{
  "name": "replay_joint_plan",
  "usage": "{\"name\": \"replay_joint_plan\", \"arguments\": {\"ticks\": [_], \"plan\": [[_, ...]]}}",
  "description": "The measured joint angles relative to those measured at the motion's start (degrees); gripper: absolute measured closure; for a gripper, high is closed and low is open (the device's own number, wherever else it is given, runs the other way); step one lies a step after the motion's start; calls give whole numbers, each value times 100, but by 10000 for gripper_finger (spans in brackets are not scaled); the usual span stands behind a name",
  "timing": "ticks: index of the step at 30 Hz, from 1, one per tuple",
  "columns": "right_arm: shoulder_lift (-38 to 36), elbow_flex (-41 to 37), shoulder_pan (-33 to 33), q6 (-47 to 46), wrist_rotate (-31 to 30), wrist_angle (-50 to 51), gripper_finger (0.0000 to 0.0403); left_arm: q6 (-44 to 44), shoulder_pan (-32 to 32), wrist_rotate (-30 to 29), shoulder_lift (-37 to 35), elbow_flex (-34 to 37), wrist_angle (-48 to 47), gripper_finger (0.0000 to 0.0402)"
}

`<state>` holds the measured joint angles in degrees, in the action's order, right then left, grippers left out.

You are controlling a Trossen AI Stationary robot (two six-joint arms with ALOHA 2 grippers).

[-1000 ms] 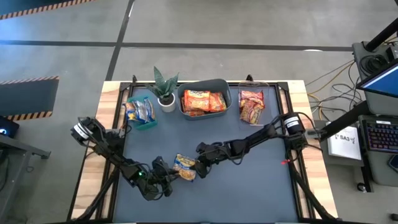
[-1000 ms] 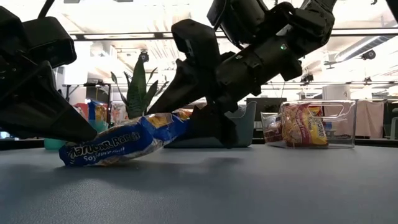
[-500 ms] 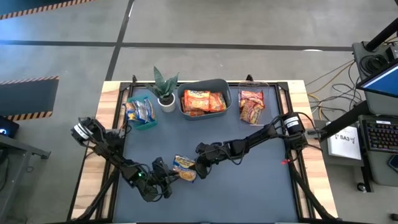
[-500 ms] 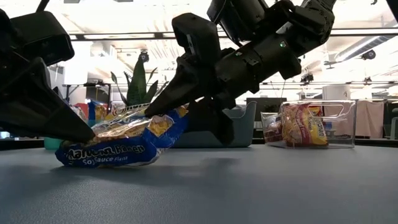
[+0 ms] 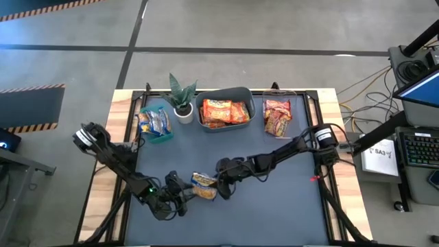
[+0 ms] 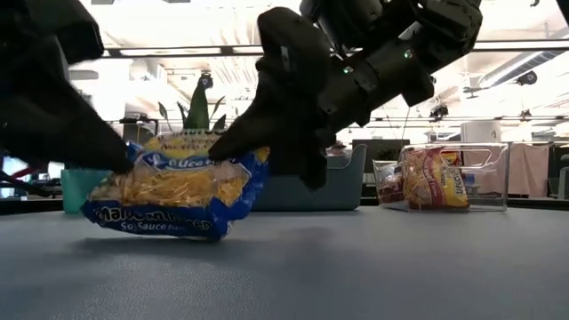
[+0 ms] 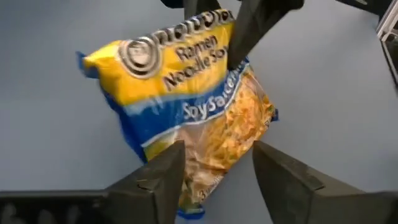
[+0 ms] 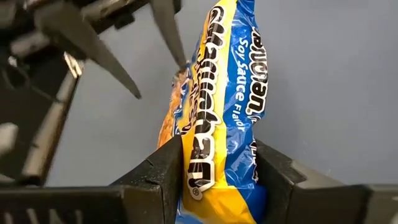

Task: Sort Maruchan noodles
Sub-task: Put the blue noodle pack into the green bin

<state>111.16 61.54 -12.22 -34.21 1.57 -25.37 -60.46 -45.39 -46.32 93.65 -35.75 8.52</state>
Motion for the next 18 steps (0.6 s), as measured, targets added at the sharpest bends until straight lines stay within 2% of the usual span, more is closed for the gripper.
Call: {"name": "replay_joint_plan", "arguments": {"ticks": [8,14,18], "plan": [[-200,0,-182,1329,-269,257,269,936,-4,-548,-901,-4,-428,182],[-294,10,-337,1935,-527,486,269,1229,21,-798,-1515,32,-1172,173],[-294,65,-376,2087,-591,551,269,1210,46,-793,-1523,201,-1023,173]]}}
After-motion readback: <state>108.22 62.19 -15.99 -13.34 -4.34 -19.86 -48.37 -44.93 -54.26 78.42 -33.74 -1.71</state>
